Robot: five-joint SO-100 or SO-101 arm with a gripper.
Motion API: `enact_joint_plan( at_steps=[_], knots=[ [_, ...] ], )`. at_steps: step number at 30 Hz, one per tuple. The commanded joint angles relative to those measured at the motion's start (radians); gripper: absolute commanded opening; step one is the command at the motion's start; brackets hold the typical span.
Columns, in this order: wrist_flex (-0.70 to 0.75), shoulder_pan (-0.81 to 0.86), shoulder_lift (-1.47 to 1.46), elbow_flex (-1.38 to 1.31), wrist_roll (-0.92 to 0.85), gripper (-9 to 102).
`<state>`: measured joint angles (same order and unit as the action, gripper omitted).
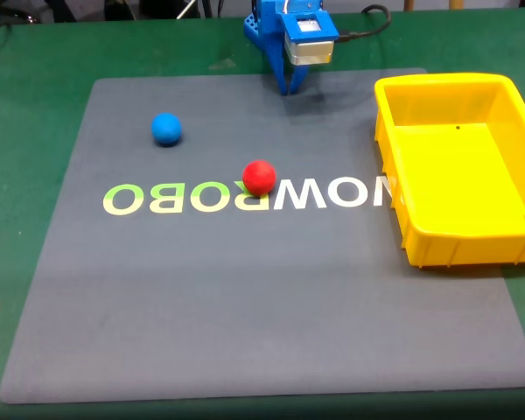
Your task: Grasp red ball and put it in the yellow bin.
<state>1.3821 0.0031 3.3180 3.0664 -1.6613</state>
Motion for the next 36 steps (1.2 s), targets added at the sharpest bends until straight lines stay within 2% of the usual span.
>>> enact_joint_plan(
  at_steps=[1, 17, 20, 23, 25, 28, 36],
  knots=[
    [0.003, 0.023, 0.008, 0.031, -0.008, 0],
    [0.002, 0.009, 0.008, 0.031, 0.009, 0],
    [-0.046, 0.023, 0.006, 0.020, 0.023, 13],
    [-0.158, 0.087, 0.006, -0.012, -0.017, 27],
    [-0.264, 0.124, -0.005, -0.031, -0.064, 33],
    [-0.457, 0.152, -0.225, -0.141, -0.109, 34],
    [-0.649, 0.161, -0.948, -0.647, -0.097, 34]
  ],
)
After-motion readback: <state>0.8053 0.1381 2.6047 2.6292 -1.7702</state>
